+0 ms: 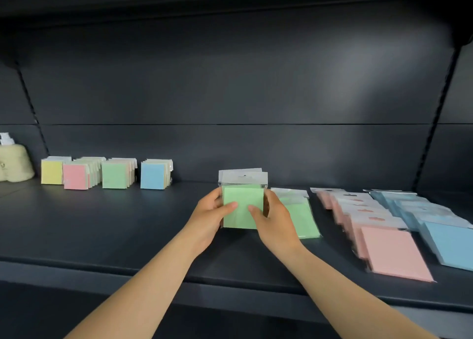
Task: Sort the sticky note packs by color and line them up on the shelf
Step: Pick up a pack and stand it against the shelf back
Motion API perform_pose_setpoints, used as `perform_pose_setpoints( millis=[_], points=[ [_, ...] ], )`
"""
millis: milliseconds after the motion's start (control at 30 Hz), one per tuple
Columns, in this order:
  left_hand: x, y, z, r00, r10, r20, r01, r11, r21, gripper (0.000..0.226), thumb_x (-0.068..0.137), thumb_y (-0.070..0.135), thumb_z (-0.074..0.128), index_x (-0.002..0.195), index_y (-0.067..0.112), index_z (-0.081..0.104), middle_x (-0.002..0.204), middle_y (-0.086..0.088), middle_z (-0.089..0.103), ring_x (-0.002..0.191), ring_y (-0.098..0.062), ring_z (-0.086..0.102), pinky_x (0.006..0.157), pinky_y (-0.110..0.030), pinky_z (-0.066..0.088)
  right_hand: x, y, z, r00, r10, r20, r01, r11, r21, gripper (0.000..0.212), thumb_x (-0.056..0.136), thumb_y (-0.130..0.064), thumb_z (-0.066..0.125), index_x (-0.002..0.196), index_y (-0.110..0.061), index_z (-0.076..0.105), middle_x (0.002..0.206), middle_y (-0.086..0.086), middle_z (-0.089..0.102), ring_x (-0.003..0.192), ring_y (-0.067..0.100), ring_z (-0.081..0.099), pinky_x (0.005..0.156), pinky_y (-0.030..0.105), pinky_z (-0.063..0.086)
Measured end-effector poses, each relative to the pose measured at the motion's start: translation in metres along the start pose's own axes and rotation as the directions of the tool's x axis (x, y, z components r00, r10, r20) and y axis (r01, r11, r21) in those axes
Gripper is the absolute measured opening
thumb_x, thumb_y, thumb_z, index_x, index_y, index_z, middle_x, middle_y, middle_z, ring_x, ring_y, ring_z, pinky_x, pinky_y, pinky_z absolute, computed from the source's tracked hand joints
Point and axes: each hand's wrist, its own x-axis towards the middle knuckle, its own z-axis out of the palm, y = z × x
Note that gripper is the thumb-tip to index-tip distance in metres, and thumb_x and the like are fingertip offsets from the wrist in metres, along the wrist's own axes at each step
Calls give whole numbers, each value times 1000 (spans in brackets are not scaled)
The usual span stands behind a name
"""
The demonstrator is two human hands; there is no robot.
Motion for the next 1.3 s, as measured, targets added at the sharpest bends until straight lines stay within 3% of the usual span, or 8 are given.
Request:
perform_pose_setpoints(
  millis=[167, 333, 533, 800, 900, 1067, 1300],
  points=[
    [26, 16, -47, 999, 15, 47, -20, 995, 97, 34, 92, 2, 54, 119, 21, 59, 110, 2, 71, 102, -16, 67, 87, -36, 53, 30, -14, 47, 997, 42, -72, -38, 998, 54, 17, 94, -13, 52, 112, -15, 52, 100, -4, 62, 88, 10, 58, 67, 11, 41],
    [57, 17, -95, 997, 42, -60, -25, 969, 245, 31, 90, 6, 56, 112, 28, 63, 106, 5, 69, 102, -13, 64, 93, -36, 52, 64, -28, 100, 989, 98, -108, -88, 992, 94, 25, 93, -8, 53, 117, -16, 52, 102, -7, 62, 92, 7, 59, 67, 8, 43],
    [87, 9, -136, 973, 112, -200, -69, 975, 211, 32, 85, -1, 55, 103, 24, 65, 92, 10, 68, 86, -5, 62, 72, -16, 49, 99, -29, 159, 973, 150, -175, -138, 987, 77, 28, 92, -6, 54, 119, -13, 53, 100, -7, 62, 89, 6, 58, 66, 8, 44],
    [124, -26, -170, 967, 152, -202, -87, 950, 299, 35, 83, 3, 60, 94, 37, 62, 95, 5, 69, 90, -11, 63, 81, -25, 50, 126, -12, 189, 977, 151, -149, -160, 986, -51, 39, 92, -11, 57, 130, -13, 49, 107, -5, 62, 103, 9, 60, 83, 15, 44],
    [142, -34, -172, 958, 148, -247, -63, 945, 320, 35, 84, 3, 57, 111, 23, 65, 104, 3, 69, 99, -13, 63, 85, -23, 49, 144, -6, 196, 974, 161, -158, -171, 984, -52, 42, 91, -11, 59, 132, -13, 47, 114, -3, 63, 105, 8, 59, 88, 17, 45],
    [161, -43, -172, 948, 150, -279, -21, 909, 416, 44, 88, 7, 54, 131, 16, 54, 122, -2, 62, 114, -18, 57, 101, -35, 44, 161, 4, 199, 964, 188, -188, -195, 980, -23, 41, 90, -10, 60, 130, -13, 49, 115, -1, 65, 104, 9, 61, 88, 20, 48],
    [174, -47, -170, 946, 175, -273, -23, 876, 482, 43, 91, 9, 52, 134, 18, 52, 120, -4, 60, 113, -19, 54, 99, -30, 43, 169, 12, 200, 950, 228, -215, -234, 972, 0, 28, 92, -14, 60, 119, -14, 52, 100, -8, 62, 90, 4, 59, 65, 6, 43]
  ],
)
